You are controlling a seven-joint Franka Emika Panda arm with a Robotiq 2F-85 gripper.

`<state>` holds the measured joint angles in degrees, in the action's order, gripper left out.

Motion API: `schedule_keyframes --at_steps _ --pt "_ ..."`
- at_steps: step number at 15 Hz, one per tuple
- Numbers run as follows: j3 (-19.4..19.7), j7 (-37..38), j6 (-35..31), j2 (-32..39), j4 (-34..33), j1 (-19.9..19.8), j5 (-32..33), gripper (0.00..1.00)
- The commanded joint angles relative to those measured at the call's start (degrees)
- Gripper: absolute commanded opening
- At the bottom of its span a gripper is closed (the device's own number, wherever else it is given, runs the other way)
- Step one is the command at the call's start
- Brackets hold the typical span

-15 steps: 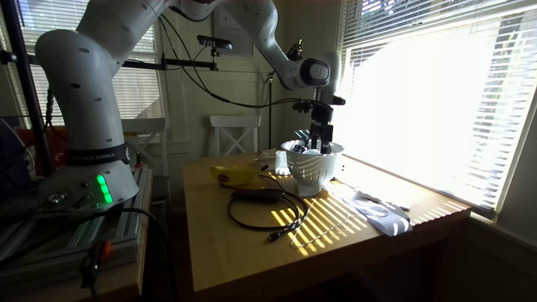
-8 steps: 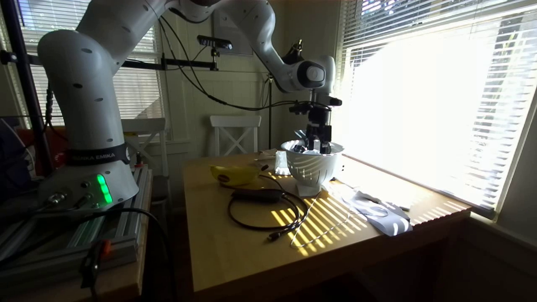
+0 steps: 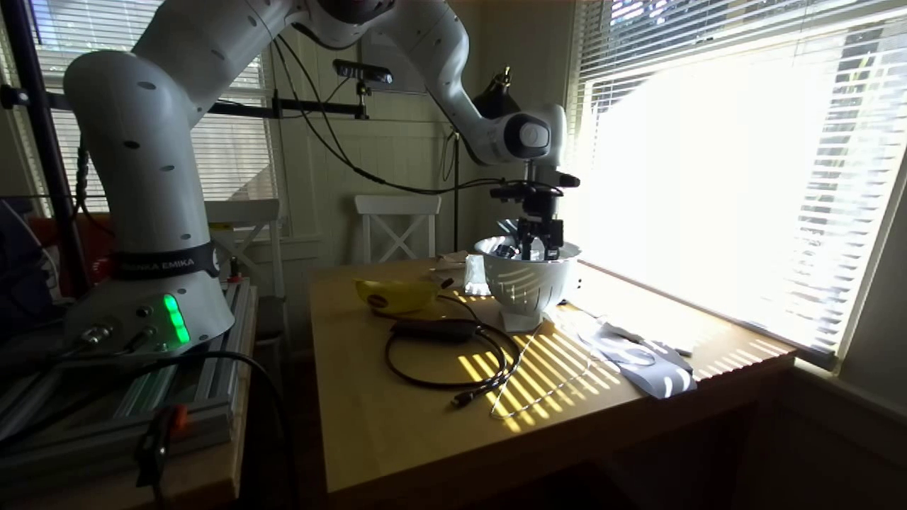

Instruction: Take the stapler and spatula out of the white colander.

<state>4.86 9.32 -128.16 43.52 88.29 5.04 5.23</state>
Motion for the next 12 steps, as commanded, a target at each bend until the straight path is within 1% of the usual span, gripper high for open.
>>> schedule_keyframes --at_steps 1,6,8,11,12 --pt "0.1 0.0 2.1 5.0 -5.8 1.3 2.7 1.0" --pt "0.6 1.8 5.2 8.7 -10.0 2.9 3.1 1.0" --pt "0.7 2.2 5.5 9.0 -10.8 2.9 3.0 0.94" --pt "1.2 3.2 5.1 7.9 -10.1 3.0 3.0 0.99" --pt "1.5 3.8 5.1 7.5 -9.7 3.0 3.0 0.82"
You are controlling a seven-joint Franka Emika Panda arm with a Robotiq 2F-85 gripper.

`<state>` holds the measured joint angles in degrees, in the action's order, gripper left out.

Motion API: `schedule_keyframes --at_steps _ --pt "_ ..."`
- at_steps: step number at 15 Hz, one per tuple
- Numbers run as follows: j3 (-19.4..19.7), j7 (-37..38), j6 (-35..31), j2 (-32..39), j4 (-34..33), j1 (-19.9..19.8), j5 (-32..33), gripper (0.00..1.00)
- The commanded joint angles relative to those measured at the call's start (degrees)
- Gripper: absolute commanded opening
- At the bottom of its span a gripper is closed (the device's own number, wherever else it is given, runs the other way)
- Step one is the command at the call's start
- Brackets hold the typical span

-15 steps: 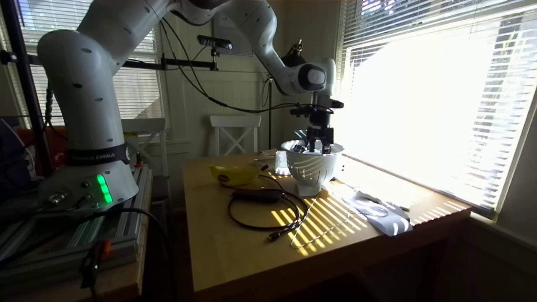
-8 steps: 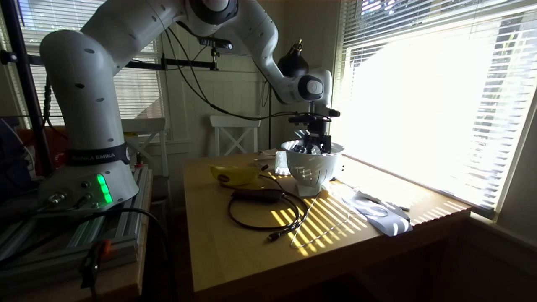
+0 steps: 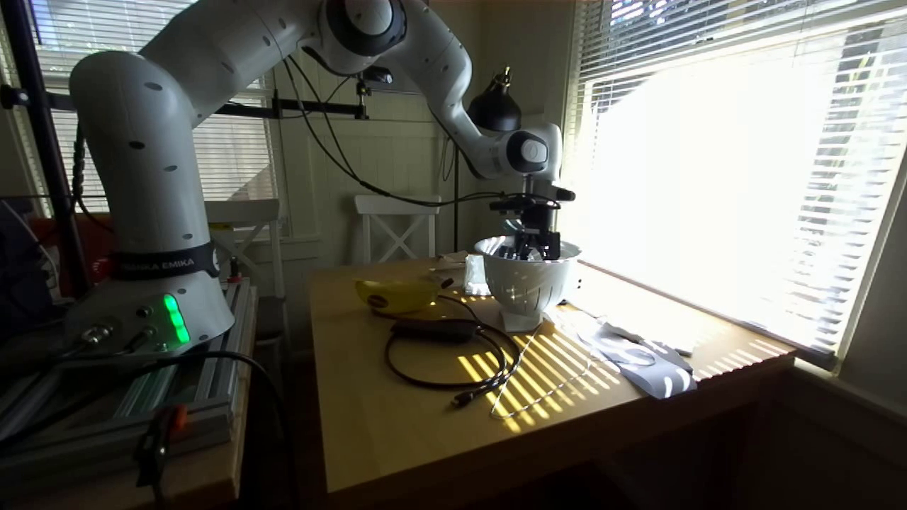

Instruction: Take the stapler and spatula out of the white colander.

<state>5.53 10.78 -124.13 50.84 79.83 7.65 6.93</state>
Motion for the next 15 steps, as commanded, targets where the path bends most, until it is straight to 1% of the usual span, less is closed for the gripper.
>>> schedule_keyframes --at_steps 1,2,3,5,6,9,10,12,15 --pt "1.0 2.7 1.3 0.0 -1.1 0.5 1.4 0.74" --pt "1.2 3.2 1.3 0.1 -1.2 0.5 1.4 0.71" --pt "1.4 3.6 1.4 0.1 -1.1 0.5 1.4 0.65" --pt "1.6 4.4 1.4 -0.3 -0.7 0.5 1.3 0.49" --pt "1.6 4.9 1.1 -0.6 -0.3 0.5 1.2 0.43" --pt "1.9 6.5 -0.4 -2.7 1.8 1.0 1.5 0.21" --pt "2.2 7.2 -0.9 -3.3 2.4 1.2 1.7 0.17" --pt "3.0 9.2 -2.3 -5.4 4.4 1.9 2.3 0.17" --pt "4.4 12.5 -6.1 -9.8 8.9 3.2 3.6 0.17"
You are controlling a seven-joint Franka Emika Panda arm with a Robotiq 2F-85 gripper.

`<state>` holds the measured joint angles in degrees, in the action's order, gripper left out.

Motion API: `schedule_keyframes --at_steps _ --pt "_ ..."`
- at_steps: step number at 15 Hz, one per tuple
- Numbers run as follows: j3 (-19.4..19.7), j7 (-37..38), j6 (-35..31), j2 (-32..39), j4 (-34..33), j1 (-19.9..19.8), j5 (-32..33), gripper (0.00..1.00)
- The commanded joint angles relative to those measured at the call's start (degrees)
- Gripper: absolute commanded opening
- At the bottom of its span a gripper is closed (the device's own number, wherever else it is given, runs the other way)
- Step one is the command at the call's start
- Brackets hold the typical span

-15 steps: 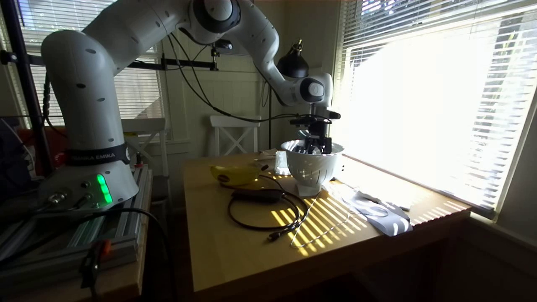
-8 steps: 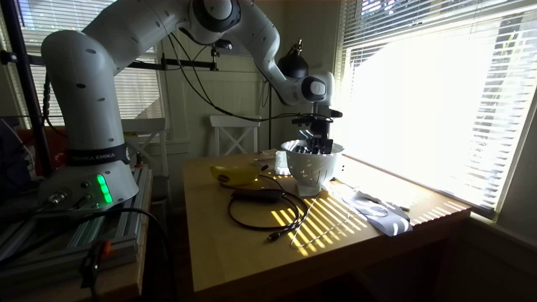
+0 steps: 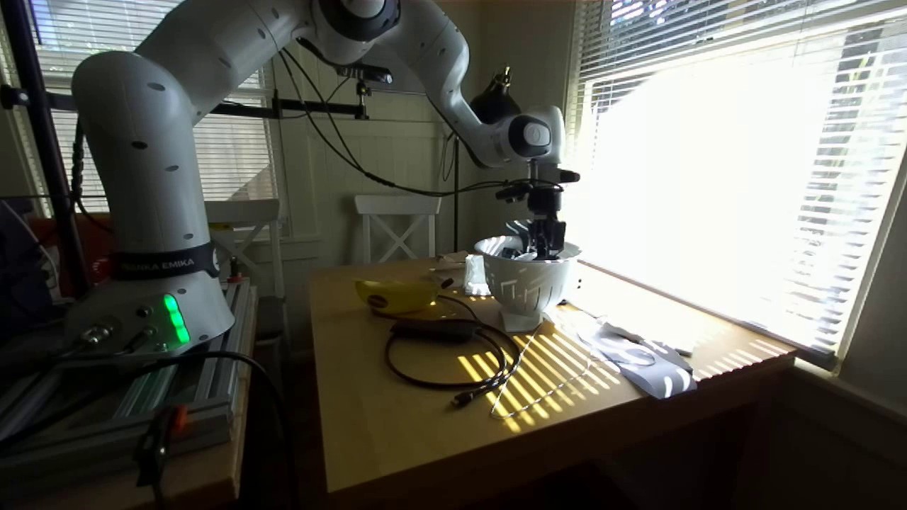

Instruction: Take the stapler and spatula out of the white colander.

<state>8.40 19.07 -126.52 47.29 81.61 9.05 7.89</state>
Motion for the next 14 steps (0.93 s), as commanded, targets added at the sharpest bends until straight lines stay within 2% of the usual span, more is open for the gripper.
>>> schedule_keyframes --at_steps 1,9,12,14 --pt "1.9 5.2 -5.0 -7.7 8.6 2.3 3.1 0.17" --pt "4.1 13.7 -19.3 -24.0 26.3 4.1 6.1 0.17" --pt "1.8 9.2 -21.1 -30.8 33.6 1.0 3.3 0.17" --pt "0.2 4.7 -19.1 -35.4 38.1 -1.7 0.8 0.17"
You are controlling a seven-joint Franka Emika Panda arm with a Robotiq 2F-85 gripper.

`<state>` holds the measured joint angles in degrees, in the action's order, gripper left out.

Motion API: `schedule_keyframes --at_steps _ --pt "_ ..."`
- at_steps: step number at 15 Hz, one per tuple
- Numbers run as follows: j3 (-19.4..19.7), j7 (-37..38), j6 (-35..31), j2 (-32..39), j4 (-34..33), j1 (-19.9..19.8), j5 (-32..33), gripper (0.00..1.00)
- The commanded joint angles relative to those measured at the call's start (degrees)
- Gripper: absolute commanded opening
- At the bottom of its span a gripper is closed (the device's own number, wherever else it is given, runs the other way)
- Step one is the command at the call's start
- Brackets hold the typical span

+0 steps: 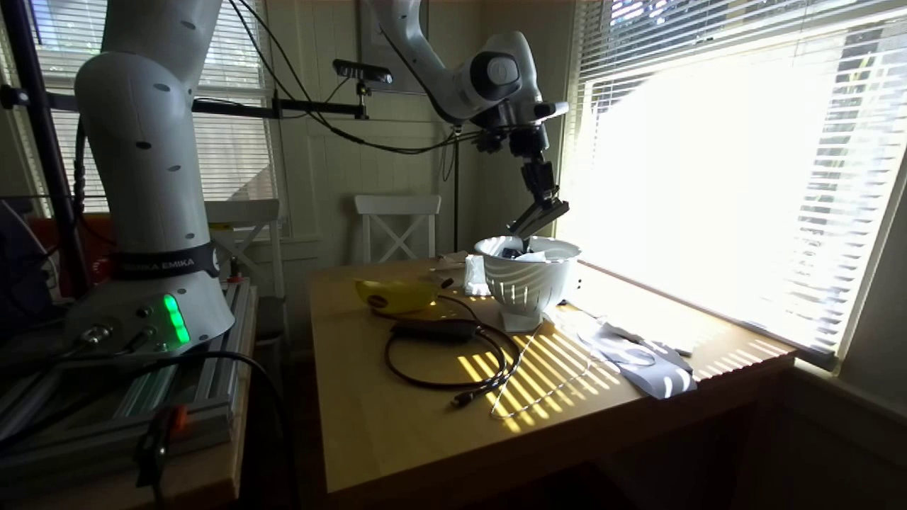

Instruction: Take the stapler and spatula out of the white colander.

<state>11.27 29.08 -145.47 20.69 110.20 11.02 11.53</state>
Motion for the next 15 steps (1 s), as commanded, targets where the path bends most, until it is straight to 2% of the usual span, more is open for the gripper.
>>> schedule_keyframes --at_steps 1,4,7,11,15 --pt "-3.6 -8.1 0.9 -10.6 11.4 -5.2 -4.4 0.17" --pt "-4.9 -15.0 4.6 -14.9 16.9 -9.1 -9.1 0.17" --pt "-4.4 -18.3 8.4 -15.8 20.5 -12.3 -12.9 0.17" --pt "-4.0 -25.0 12.1 -10.5 20.6 -16.6 -20.3 0.17" --pt "-4.7 -34.0 16.0 -2.7 18.0 -21.1 -28.2 0.17"
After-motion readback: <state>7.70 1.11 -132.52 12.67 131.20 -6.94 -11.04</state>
